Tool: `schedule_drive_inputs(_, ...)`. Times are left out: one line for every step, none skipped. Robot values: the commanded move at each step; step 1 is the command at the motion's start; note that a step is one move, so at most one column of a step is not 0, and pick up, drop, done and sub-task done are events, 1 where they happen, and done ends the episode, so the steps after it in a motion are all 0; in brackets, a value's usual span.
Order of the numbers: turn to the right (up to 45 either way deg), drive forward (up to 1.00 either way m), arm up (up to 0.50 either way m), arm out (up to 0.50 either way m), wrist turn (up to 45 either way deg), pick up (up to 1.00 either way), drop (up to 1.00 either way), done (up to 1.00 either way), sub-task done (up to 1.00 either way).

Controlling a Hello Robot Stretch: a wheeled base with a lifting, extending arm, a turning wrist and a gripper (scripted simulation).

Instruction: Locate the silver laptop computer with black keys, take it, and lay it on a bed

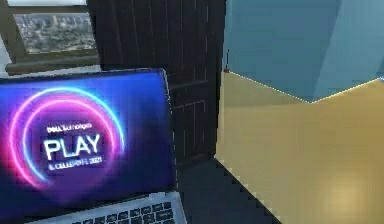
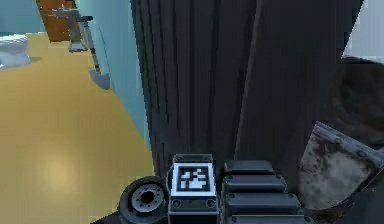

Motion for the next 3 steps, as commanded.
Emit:
schedule_drive_inputs(36.0, 0.00, 0.00, 0.00, 0.0, 0.00, 0.00, 0.00, 0.00)
schedule_drive_inputs(0.0, 0.05, 0.00, 0.00, 0.0, 0.00, 0.00, 0.00, 0.00)
schedule_drive_inputs(15.0, 0.00, 0.00, 0.00, 0.0, 0.00, 0.00, 0.00, 0.00)
